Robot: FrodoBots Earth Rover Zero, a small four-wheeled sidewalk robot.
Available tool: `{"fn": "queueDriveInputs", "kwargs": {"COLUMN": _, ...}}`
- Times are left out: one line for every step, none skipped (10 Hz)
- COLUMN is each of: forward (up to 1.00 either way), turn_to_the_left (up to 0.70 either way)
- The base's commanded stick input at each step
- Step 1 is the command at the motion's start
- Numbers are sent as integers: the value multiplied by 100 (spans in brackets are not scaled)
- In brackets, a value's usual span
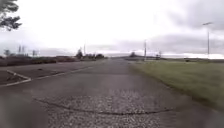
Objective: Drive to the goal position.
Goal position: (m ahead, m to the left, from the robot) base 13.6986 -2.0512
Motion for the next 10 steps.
{"fn": "queueDriveInputs", "kwargs": {"forward": 100, "turn_to_the_left": -11}}
{"fn": "queueDriveInputs", "kwargs": {"forward": 100, "turn_to_the_left": 0}}
{"fn": "queueDriveInputs", "kwargs": {"forward": 100, "turn_to_the_left": 0}}
{"fn": "queueDriveInputs", "kwargs": {"forward": 100, "turn_to_the_left": 0}}
{"fn": "queueDriveInputs", "kwargs": {"forward": 100, "turn_to_the_left": 0}}
{"fn": "queueDriveInputs", "kwargs": {"forward": 100, "turn_to_the_left": 0}}
{"fn": "queueDriveInputs", "kwargs": {"forward": 100, "turn_to_the_left": 0}}
{"fn": "queueDriveInputs", "kwargs": {"forward": 100, "turn_to_the_left": 0}}
{"fn": "queueDriveInputs", "kwargs": {"forward": 100, "turn_to_the_left": 0}}
{"fn": "queueDriveInputs", "kwargs": {"forward": 100, "turn_to_the_left": 0}}
